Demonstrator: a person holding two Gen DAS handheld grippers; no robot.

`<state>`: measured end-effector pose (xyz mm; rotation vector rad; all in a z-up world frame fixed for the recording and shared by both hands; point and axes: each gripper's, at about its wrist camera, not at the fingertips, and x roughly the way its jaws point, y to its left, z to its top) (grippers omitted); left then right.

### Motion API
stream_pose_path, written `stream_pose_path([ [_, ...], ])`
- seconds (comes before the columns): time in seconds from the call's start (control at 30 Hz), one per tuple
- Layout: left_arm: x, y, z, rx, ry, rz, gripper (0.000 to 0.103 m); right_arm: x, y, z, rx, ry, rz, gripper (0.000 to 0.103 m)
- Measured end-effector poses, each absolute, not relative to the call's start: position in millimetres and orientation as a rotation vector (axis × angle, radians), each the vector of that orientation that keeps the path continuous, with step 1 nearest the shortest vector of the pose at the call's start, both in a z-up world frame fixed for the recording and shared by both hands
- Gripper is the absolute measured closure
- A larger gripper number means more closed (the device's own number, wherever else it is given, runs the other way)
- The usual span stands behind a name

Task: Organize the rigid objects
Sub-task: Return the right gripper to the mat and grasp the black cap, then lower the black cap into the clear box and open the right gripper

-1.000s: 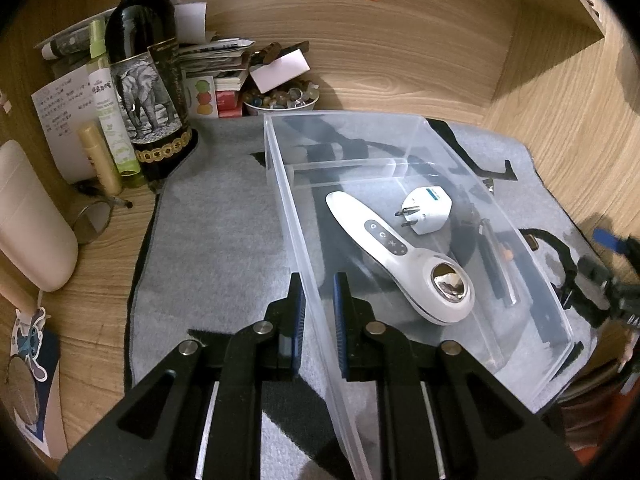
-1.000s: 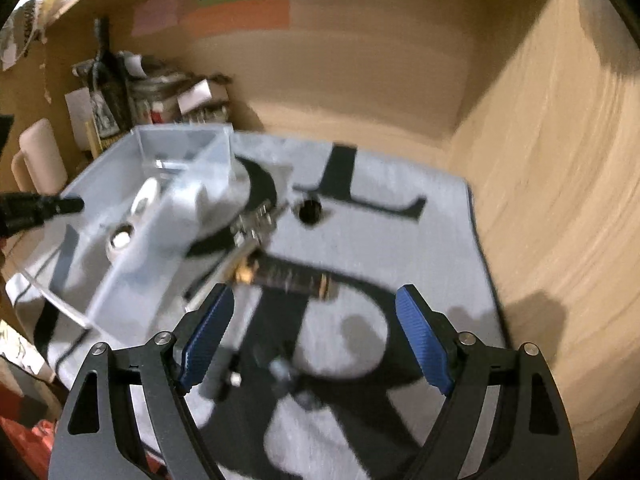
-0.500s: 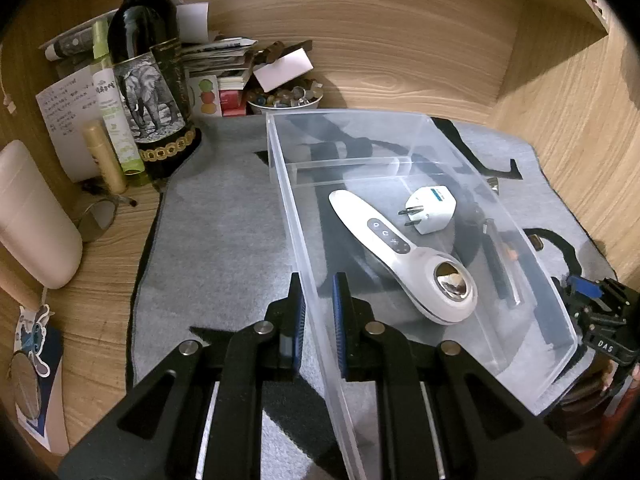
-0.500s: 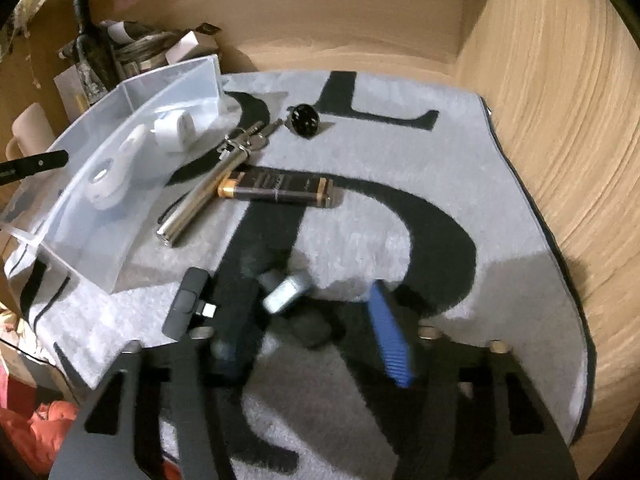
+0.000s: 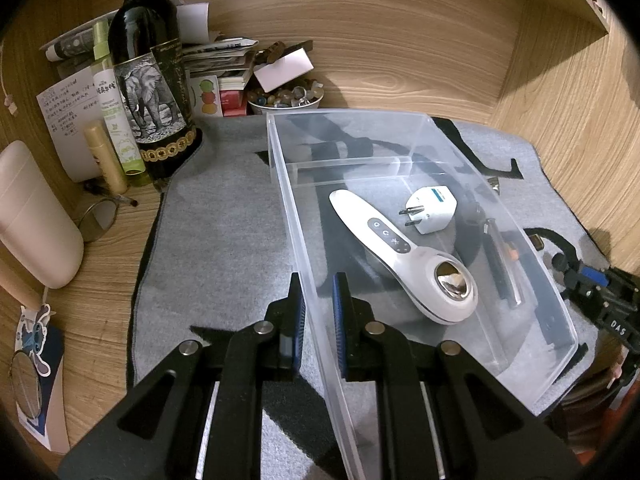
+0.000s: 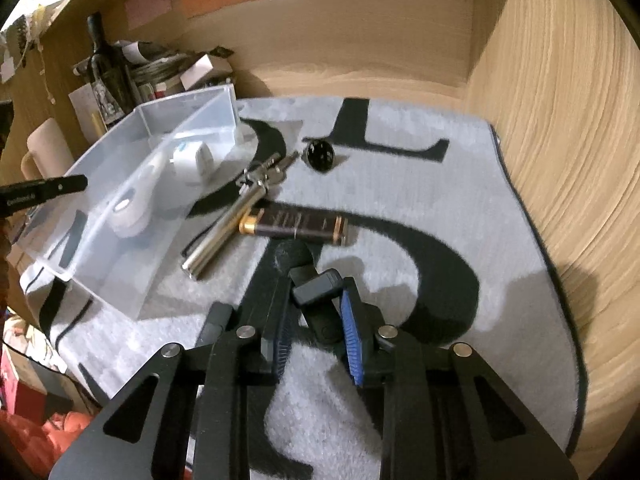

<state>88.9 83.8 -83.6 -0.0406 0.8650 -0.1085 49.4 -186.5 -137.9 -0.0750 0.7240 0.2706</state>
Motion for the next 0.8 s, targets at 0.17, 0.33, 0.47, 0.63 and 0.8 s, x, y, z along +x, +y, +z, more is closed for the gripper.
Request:
stream_pose_path([
  [0.17,88.9,83.6,-83.6,-0.040,0.865,-0.108,0.090,51.8,-181.1,-118.5,-0.089,0.669,0.275,0.081],
  [0.33,88.4,83.3,-83.4,-0.041,0.865,-0.109,0.090,55.9,-170.8,-98.8,-0.106,0.611,0.291,0.081],
  [0.47,88.4,83.1,-83.4,-0.043,0.865,-0.108,0.090,59.0,-160.2,-85.0,-0.118,0.565,0.315,0.081],
  [0.63,88.4,82.7,-83.1,-0.043,0.864,-0.108,0.090,64.2,-139.5,-66.1,-0.131,0.508,0.368,0.081],
  [0.8,88.3,82.1,-82.7,-0.047,0.864,-0.111,0.090,72.5,-110.3,-54.9,-0.164,0.475,0.432,0.081],
])
